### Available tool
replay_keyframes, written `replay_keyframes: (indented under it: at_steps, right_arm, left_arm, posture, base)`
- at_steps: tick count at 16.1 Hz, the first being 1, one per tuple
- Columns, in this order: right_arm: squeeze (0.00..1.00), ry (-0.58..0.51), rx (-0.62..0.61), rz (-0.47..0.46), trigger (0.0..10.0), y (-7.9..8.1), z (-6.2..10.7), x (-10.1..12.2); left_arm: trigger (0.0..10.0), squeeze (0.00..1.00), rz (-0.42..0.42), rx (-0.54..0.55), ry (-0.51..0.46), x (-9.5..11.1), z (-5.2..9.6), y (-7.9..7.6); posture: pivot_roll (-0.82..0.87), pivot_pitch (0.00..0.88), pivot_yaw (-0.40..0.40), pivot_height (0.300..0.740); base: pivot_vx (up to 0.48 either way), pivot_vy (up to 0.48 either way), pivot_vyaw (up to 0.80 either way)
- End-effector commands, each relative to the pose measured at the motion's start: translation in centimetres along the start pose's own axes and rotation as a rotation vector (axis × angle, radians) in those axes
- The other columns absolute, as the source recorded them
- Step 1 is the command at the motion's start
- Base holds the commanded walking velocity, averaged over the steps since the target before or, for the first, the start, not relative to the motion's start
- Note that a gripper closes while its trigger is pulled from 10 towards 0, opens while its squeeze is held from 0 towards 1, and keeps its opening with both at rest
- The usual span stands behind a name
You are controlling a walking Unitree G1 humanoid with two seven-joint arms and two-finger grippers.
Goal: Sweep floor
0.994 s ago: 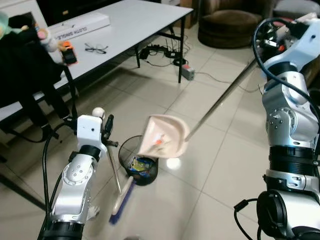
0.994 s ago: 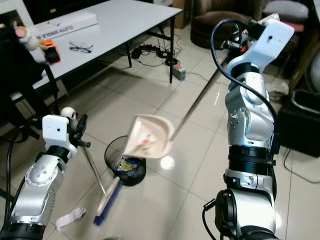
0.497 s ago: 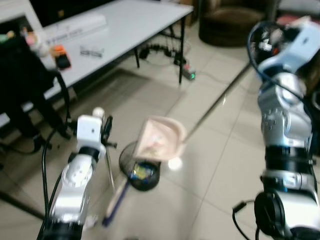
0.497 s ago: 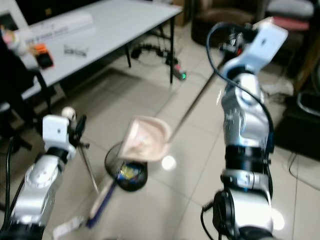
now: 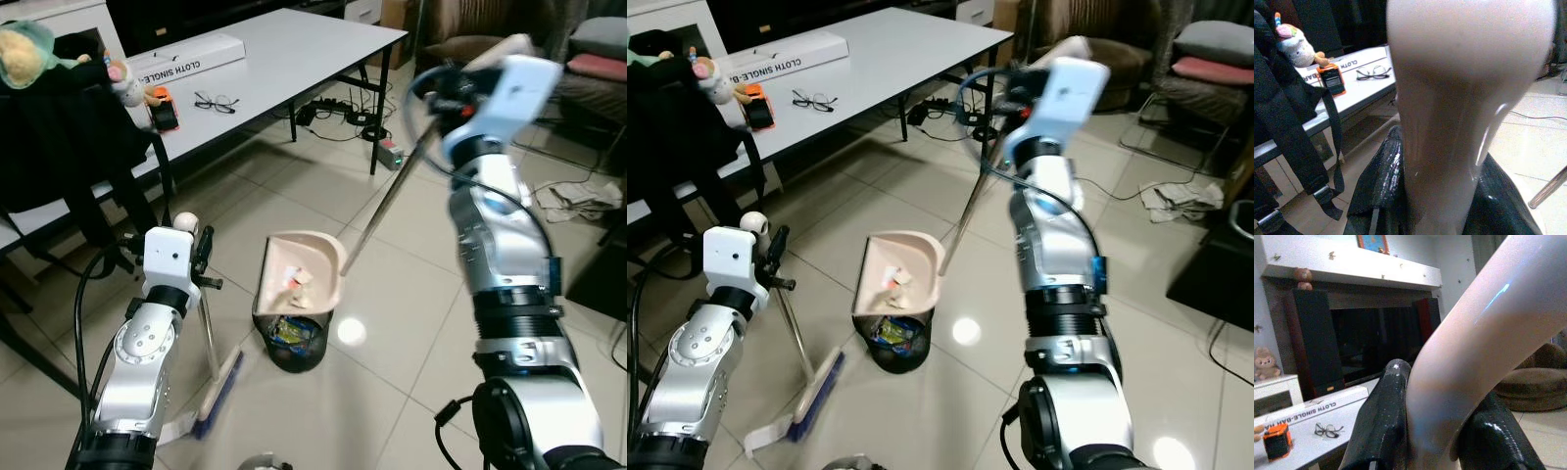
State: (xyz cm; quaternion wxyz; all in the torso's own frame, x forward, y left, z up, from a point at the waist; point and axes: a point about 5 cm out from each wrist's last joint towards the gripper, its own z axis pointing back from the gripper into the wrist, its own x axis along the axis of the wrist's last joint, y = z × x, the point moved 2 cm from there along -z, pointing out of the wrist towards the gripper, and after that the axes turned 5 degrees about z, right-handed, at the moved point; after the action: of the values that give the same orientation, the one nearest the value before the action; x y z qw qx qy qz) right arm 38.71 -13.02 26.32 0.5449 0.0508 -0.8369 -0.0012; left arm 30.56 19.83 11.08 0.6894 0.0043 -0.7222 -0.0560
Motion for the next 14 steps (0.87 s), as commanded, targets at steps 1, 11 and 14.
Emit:
replay_keyframes:
  at_steps: [1, 11, 14]
  right_arm:
    - [0.00, -0.107, 0.036, 0.017, 10.0, 1.1, -0.7, 2.1]
    - [0.00, -0.266, 0.394, 0.212, 10.0, 9.0, 1.8, -1.5]
    - [0.00, -0.344, 0.646, 0.285, 10.0, 13.5, 4.4, -2.5]
  left_arm:
    - [10.0, 0.00, -0.009, -0.004, -0.033, 0.6, -0.1, 0.1]
    - [10.0, 0.00, -0.016, -0.012, -0.032, 0.6, 0.1, -0.2]
    - [10.0, 0.00, -0.019, -0.016, -0.034, 0.6, 0.2, -0.3]
  posture:
    - [0.05, 0.000, 0.058, 0.740]
    - [0.09, 0.008, 0.050, 0.740]
    - [0.09, 0.006, 0.052, 0.740]
  base:
    - [0.000, 0.000, 0.00]
    - [0.000, 0.000, 0.00]
    - [0.000, 0.000, 0.00]
